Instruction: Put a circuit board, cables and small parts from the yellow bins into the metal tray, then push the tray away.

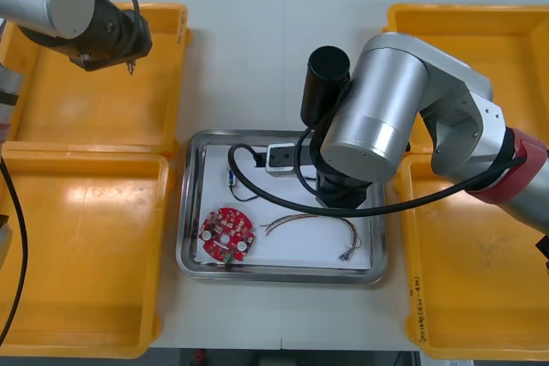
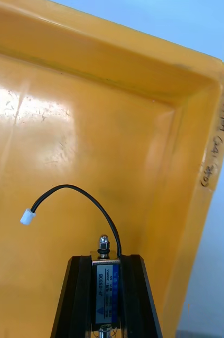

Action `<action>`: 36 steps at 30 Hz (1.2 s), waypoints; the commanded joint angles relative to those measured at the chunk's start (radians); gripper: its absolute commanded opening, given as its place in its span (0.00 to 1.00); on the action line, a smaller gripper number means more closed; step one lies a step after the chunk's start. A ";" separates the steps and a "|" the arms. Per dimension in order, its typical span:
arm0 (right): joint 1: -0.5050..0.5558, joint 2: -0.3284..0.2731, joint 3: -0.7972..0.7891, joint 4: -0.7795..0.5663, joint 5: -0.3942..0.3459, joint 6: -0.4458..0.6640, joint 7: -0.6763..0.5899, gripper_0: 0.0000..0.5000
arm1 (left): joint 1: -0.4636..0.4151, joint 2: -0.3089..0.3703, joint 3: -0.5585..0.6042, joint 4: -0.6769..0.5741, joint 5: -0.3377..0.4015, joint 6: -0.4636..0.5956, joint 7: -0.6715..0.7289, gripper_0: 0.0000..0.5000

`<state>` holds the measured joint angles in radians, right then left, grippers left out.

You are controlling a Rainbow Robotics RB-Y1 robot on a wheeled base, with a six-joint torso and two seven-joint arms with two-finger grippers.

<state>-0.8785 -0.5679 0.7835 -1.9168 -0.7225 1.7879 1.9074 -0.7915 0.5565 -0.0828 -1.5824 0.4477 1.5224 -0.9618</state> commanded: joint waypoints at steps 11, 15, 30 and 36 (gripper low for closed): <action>-0.014 -0.007 -0.276 -0.208 -0.071 0.132 -0.021 1.00 | -0.006 0.016 0.025 -0.268 0.046 0.248 0.061 0.00; -0.011 -0.023 -0.339 -0.217 -0.107 0.132 -0.039 1.00 | 0.014 0.003 0.015 -0.338 0.049 0.286 0.084 0.00; 0.156 -0.182 -0.661 -0.309 -0.187 0.132 -0.097 1.00 | 0.021 -0.086 -0.192 -0.446 -0.018 0.334 0.301 0.00; 0.266 -0.227 -0.800 -0.344 -0.195 0.132 -0.119 1.00 | 0.021 -0.121 -0.291 -0.444 -0.030 0.332 0.319 0.00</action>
<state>-0.6683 -0.7473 0.0659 -2.2258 -0.9056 1.9168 1.8306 -0.7695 0.4717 -0.3319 -1.9939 0.4358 1.8654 -0.6746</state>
